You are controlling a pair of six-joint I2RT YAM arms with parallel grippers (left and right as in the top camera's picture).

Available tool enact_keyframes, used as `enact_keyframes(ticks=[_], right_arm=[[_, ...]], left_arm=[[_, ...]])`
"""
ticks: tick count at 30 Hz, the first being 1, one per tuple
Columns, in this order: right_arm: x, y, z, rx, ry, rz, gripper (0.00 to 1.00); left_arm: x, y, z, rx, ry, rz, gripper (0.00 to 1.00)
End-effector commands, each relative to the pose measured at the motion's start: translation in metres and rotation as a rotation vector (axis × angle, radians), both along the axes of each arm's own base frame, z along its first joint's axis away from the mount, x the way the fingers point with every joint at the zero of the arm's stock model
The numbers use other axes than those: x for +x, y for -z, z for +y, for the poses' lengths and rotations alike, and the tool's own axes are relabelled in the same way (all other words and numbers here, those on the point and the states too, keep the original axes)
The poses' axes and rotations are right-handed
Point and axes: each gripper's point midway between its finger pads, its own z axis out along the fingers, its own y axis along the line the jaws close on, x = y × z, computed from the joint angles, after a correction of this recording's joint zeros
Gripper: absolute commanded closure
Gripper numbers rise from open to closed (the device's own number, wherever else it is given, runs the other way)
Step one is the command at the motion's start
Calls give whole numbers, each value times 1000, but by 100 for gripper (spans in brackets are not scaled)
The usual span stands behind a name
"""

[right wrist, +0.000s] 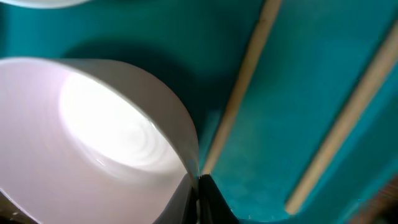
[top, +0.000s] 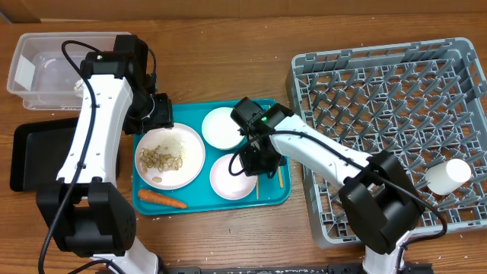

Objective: Sort waste into correct bins and load items into the dishwasher
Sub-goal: 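Carry the small bowl to the rack's back right and set it down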

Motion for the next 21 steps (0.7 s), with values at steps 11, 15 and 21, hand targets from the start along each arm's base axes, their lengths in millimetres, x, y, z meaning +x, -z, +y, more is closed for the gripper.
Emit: enact_keyframes(ticks=[11,15,21], right_arm=[[97,-185,-104,-380,191,-782,96],[119,-207,-157,-547,299,-882,96],[157,-220,-256,-640,512,-897,96]], left_arm=[[2,-14,2,9,-11,-46,40],[2,-14,2,8,-11,-46,40],[3,-14,1,7,-37,-49,39]])
